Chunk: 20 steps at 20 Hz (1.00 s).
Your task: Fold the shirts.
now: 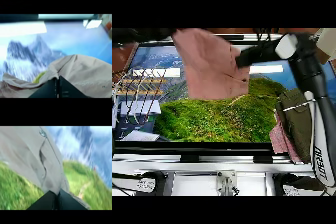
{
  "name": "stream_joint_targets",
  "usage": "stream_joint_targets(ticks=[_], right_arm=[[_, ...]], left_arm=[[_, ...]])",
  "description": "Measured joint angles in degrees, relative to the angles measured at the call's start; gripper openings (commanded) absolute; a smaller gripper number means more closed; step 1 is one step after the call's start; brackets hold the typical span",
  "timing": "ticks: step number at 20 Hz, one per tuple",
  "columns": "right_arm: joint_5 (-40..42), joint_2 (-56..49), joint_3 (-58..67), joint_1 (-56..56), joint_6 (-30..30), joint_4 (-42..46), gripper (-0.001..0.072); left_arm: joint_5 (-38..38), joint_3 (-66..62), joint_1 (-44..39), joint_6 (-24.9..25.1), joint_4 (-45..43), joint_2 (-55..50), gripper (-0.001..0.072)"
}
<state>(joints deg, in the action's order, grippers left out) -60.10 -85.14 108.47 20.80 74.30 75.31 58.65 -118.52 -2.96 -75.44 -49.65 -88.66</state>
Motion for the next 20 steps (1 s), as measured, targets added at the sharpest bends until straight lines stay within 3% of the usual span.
stream_joint_targets(ticks=[5,10,12,16,20], right_arm=[[-1.2,5.1,5.9,0.0,0.5,-2.5,0.0066],[-17.1,7.2,2.0,0.7,4.6,-4.1,0.0065],[-20.9,7.4,-4.0,2.6,5.6,-4.0,0.0066],[-16.0,7.6,-12.7,6.3,6.3,1.4,0.0065],[-7.1,7.8,-11.0,7.5,7.6,6.5,0.0066]], left_arm=[[0.5,0.0,2.0,0.0,-0.3,11.1,0.0039],[14.8,10.9,2.2,-1.1,-5.8,16.9,0.0038],[17.0,18.5,1.6,-1.3,-7.0,17.7,0.0038],[11.7,27.7,1.2,-1.3,-5.9,18.1,0.0038],[4.1,25.2,1.0,1.0,-2.3,18.4,0.0038]])
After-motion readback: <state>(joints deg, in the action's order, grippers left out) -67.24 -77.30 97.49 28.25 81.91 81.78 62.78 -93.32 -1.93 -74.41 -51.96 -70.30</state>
